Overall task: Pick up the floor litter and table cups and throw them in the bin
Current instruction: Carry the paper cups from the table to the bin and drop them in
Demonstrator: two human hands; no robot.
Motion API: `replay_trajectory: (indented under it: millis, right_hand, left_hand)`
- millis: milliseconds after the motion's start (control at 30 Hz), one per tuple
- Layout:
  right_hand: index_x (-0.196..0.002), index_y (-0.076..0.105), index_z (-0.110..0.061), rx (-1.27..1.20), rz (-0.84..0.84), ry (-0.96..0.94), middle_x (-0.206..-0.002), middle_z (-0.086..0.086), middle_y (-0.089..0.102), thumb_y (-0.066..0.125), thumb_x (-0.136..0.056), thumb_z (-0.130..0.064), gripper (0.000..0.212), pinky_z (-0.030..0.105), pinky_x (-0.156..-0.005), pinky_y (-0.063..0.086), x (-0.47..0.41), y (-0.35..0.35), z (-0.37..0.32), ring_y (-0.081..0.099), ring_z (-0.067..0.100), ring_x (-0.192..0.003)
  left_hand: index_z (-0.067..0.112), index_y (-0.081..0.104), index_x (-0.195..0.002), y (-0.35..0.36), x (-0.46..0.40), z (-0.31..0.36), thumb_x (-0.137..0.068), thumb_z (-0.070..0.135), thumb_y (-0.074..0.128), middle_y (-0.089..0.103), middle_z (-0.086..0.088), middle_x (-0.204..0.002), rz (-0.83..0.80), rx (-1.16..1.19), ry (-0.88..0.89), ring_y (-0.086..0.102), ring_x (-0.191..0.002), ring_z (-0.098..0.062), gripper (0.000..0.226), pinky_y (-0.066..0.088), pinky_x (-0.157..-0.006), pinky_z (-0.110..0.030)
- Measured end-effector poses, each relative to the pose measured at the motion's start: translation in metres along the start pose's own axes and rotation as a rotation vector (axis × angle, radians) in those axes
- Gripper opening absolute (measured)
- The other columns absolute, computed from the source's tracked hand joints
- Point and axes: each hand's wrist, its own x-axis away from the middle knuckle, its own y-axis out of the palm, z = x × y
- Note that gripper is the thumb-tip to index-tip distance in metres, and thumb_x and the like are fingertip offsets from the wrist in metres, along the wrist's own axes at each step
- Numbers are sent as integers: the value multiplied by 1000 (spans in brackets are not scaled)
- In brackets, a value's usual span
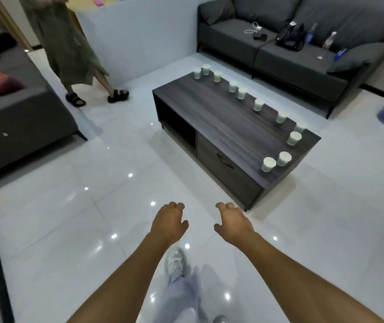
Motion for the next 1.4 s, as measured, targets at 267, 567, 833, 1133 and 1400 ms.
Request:
replay_trajectory:
  millis: [267, 567, 833, 1133, 1400]
  right_hand:
    - [-143, 31, -18, -2, -21, -4, -139, 7, 41, 53, -93, -24, 54, 38, -97, 45, -160, -55, -86, 42, 27, -124]
    - [-144, 30, -18, 23, -66, -53, -138, 7, 41, 53, -93, -25, 57, 38, -94, 47, -297, -101, -169, 43, 27, -123]
    - [-143, 30, -19, 45, -104, -68, -138, 8, 40, 55, -92, -27, 58, 40, -94, 46, -447, -148, -208, 41, 28, -124]
    - [-139, 34, -17, 61, -106, -111, -133, 8, 42, 52, -93, -25, 49, 36, -82, 46, -622, -233, -272, 44, 27, -117]
    - [-146, 28, -18, 68, -142, -107, -140, 8, 39, 53, -94, -30, 59, 39, -90, 48, -761, -270, -338, 43, 27, -123]
  left_hand:
    - [13, 42, -138, -83, -149, -77, -93, 31, 51, 51, -7, -131, 14, -1, -21, 47, -120, -25, 50, 41, -97, -30]
    - [14, 42, -138, -158, -267, -154, -93, 31, 51, 49, -7, -131, -16, 18, -96, 45, -121, -26, 49, 40, -98, -31]
    - [12, 43, -137, -220, -403, -196, -93, 31, 53, 51, -9, -129, -12, 51, -127, 47, -120, -26, 50, 41, -96, -32]
    - [12, 42, -138, -309, -556, -241, -93, 30, 52, 51, -9, -128, 6, 87, -178, 46, -120, -26, 49, 42, -96, -32]
    - [13, 43, -137, -376, -681, -312, -92, 30, 53, 51, -8, -128, -15, 112, -184, 48, -118, -25, 49, 41, -93, -30]
